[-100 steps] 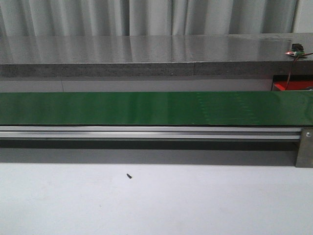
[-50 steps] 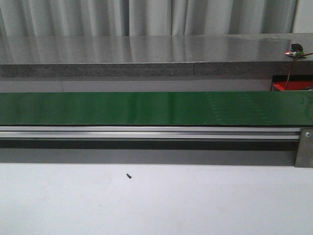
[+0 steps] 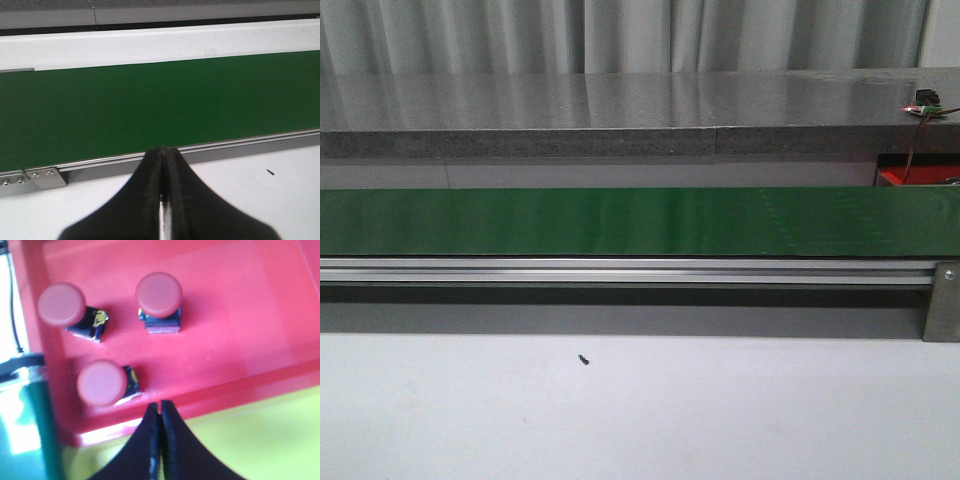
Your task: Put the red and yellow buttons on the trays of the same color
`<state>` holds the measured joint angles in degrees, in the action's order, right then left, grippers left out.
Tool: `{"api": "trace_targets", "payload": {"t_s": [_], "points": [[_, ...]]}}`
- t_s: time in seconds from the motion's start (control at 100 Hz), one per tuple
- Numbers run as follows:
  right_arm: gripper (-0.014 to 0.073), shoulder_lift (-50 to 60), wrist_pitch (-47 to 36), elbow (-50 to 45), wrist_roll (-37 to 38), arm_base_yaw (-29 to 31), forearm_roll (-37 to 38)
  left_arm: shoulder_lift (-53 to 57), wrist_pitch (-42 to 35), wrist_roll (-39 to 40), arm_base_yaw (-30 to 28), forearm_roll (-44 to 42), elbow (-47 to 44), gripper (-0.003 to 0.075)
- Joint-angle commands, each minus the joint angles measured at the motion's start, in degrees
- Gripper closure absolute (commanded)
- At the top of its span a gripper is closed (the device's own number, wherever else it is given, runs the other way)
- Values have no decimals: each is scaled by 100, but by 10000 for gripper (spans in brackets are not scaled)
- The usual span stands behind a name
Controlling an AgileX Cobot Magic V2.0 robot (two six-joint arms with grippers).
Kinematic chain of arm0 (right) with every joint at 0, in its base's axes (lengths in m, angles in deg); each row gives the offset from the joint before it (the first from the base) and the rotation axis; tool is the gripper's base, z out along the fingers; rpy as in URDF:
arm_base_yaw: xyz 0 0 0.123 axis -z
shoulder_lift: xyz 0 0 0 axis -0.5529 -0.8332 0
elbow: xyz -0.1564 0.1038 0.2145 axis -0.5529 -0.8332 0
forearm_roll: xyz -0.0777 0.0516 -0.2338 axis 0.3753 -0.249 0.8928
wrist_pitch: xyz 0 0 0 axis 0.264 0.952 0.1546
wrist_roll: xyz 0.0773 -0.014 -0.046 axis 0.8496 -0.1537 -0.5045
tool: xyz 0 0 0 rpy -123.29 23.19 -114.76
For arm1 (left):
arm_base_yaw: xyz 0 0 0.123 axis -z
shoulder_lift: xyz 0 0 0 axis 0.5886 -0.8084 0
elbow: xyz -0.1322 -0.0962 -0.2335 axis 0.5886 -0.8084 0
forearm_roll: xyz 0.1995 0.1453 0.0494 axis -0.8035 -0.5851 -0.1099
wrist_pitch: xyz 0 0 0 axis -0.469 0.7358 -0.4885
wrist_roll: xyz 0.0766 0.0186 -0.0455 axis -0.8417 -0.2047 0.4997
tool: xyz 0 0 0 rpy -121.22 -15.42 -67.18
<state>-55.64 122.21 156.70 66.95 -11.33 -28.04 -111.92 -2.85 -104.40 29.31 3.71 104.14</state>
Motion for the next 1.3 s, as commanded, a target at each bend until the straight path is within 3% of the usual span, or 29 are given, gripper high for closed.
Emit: {"api": "trace_targets", "payload": {"t_s": [0.0, 0.31, 0.74, 1.29], "points": [[717, 772, -540, -285, -85, -147, 18, 56, -293, -17, 29, 225, 147, 740], [717, 2292, -1512, -1690, -121, -859, 18, 56, -280, -17, 29, 225, 147, 740], [717, 3579, -1556, -2752, -121, -1864, 18, 56, -319, -17, 29, 240, 147, 740], [717, 5384, -1568, -4121, -116, -1975, 13, 56, -766, 26, 29, 559, 147, 740]]}}
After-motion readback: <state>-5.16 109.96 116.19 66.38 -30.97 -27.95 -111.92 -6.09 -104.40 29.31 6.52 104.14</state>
